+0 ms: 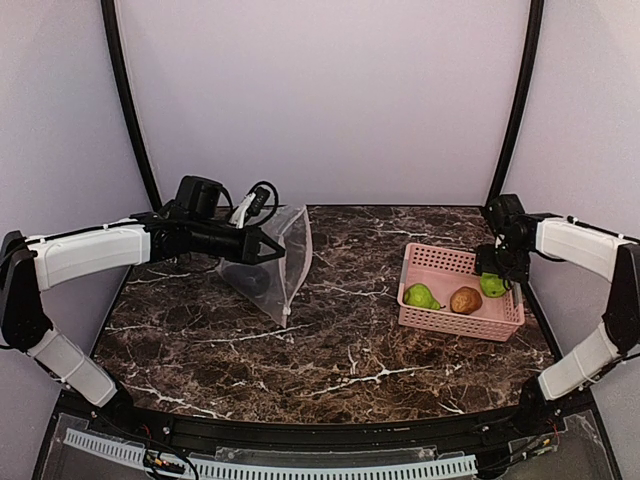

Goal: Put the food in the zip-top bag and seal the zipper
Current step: Pick up the fake fruit from the bin.

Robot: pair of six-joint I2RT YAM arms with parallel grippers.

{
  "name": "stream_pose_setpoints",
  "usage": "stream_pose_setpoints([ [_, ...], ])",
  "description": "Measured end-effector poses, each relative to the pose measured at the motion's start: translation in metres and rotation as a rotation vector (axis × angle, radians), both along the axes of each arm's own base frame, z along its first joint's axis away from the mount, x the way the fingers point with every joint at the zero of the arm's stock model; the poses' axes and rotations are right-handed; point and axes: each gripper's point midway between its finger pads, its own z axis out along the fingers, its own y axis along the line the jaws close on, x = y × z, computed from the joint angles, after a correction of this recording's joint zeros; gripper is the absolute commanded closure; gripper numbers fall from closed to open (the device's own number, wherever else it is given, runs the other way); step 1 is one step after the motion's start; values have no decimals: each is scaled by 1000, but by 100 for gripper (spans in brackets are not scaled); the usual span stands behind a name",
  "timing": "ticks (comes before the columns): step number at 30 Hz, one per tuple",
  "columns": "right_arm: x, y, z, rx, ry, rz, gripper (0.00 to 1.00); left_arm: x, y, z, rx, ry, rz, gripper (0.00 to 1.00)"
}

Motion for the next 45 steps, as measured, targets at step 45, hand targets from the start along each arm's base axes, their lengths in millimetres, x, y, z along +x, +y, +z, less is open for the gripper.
stream_pose_setpoints([
  [45, 18, -14, -50, -34, 88, -2, 24, 0, 0, 0, 0, 0, 0, 99],
])
